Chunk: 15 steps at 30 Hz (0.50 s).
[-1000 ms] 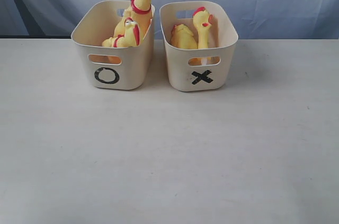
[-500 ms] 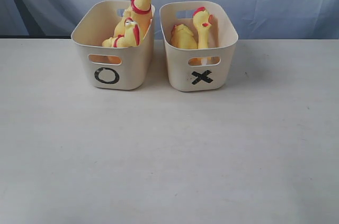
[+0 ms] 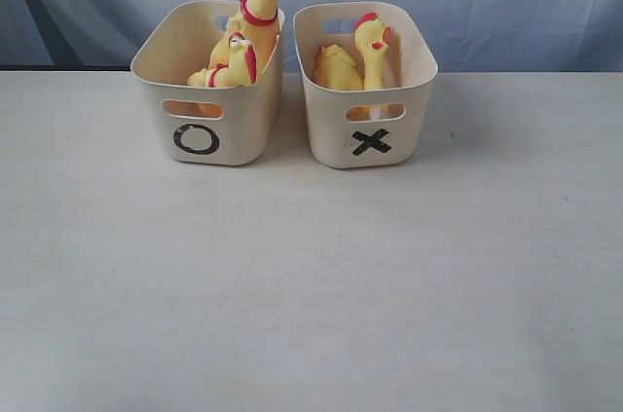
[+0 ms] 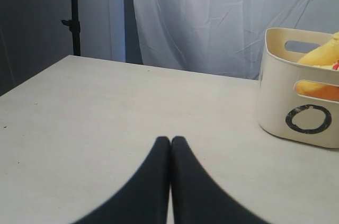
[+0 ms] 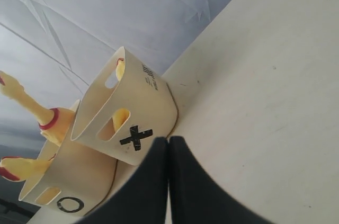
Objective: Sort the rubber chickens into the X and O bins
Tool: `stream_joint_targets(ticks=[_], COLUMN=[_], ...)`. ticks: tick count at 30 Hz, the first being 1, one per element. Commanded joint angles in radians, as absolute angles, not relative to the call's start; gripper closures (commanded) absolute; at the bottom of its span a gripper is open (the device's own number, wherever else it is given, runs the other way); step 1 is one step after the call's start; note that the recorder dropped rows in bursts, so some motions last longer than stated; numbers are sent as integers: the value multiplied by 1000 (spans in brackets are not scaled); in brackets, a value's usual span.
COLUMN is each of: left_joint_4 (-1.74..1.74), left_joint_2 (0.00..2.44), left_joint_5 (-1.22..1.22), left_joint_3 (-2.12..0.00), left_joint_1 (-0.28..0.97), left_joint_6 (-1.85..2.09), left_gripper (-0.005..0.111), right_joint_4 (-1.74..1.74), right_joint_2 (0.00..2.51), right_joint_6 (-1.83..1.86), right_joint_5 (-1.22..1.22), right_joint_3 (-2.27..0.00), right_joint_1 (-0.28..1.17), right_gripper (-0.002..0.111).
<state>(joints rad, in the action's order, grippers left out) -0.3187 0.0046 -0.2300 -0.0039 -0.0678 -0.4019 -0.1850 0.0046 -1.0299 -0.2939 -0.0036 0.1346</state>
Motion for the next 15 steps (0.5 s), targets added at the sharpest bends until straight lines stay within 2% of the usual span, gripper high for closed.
stream_joint_targets(ticks=[1,5,13,15], left_joint_4=[-322,-322,-322,-322], left_joint_2=[0,0,0,0], left_joint_5=[-223,-223,-223,-223], left_joint_3=[0,0,0,0], left_joint_1=[-70,-70,-70,-70], left_joint_6=[-392,-392,-392,-392], left_gripper=[107,107,107,107], right_joint_4=[-128,-130,-154,-144], right_joint_2=[0,0,0,0], right_joint_6=[-1025,-961,-345,-309], right_joint_5=[-282,-274,-278,-281], right_joint_3=[0,0,0,0], right_joint_1=[129,129,129,129], right_gripper=[108,108,108,108])
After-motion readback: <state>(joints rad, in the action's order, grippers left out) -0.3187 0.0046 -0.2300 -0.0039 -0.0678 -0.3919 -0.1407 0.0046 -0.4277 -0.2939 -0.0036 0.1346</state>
